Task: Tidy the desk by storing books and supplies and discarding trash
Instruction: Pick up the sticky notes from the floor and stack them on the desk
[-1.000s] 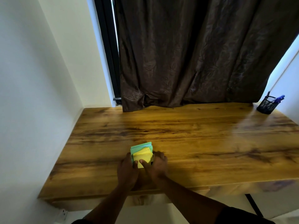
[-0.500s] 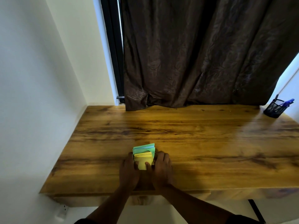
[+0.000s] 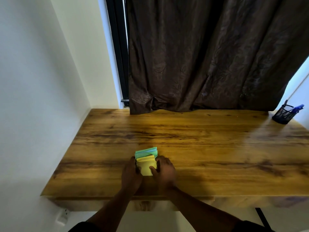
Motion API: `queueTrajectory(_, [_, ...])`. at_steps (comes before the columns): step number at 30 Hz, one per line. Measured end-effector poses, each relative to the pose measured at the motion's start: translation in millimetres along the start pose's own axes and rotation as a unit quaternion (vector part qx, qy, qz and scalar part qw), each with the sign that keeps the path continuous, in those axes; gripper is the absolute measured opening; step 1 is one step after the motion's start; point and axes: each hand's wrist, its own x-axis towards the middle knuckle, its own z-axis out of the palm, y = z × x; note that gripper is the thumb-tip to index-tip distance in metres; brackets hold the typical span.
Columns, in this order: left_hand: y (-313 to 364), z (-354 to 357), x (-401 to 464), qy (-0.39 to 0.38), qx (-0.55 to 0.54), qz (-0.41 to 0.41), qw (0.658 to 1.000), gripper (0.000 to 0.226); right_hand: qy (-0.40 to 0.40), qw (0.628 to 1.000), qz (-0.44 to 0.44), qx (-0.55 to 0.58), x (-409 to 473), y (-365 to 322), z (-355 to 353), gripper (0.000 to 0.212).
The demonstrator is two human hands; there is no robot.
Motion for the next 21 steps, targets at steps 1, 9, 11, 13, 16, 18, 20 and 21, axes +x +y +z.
queueTrajectory(1, [0.0, 0.2, 0.1, 0.002, -0.006, 0.000, 1.000, 0.042, 0.003, 1.000, 0.002, -0.005, 0.3, 0.7, 0.8, 0.043])
queueTrajectory(9, [2.3, 0.4, -0.4, -0.005, 0.042, -0.012, 0.999, 0.050, -0.004, 1.000, 0.021, 0.019, 3.7, 4.1, 2.4, 0.045])
queueTrajectory(11, [2.1, 0.2, -1.0, -0.004, 0.042, -0.006, 0.999, 0.052, -0.021, 1.000, 0.016, 0.006, 3.3, 4.2, 3.8, 0.045])
queueTrajectory(13, [0.1, -0.1, -1.7, -0.007, 0.032, -0.004, 0.999, 0.055, -0.027, 1.000, 0.015, 0.002, 1.7, 4.6, 6.4, 0.045])
queueTrajectory(16, [-0.7, -2.2, -1.0, -0.011, 0.020, 0.006, 1.000, 0.056, -0.033, 0.999, 0.023, -0.006, -0.3, 3.6, 5.3, 0.036])
queueTrajectory(18, [-0.3, -4.0, -0.8, -0.013, 0.007, 0.009, 1.000, 0.054, -0.027, 0.999, 0.021, 0.013, 0.0, 2.1, 1.9, 0.034])
queueTrajectory(20, [0.6, -5.2, -1.3, -0.011, -0.002, 0.003, 1.000, 0.051, -0.014, 0.999, 0.014, 0.035, 0.4, -0.1, -1.7, 0.038])
queueTrajectory(21, [0.8, -5.3, -1.8, -0.009, -0.003, -0.001, 1.000, 0.051, -0.007, 0.999, 0.009, 0.037, -0.1, -0.7, -2.6, 0.040])
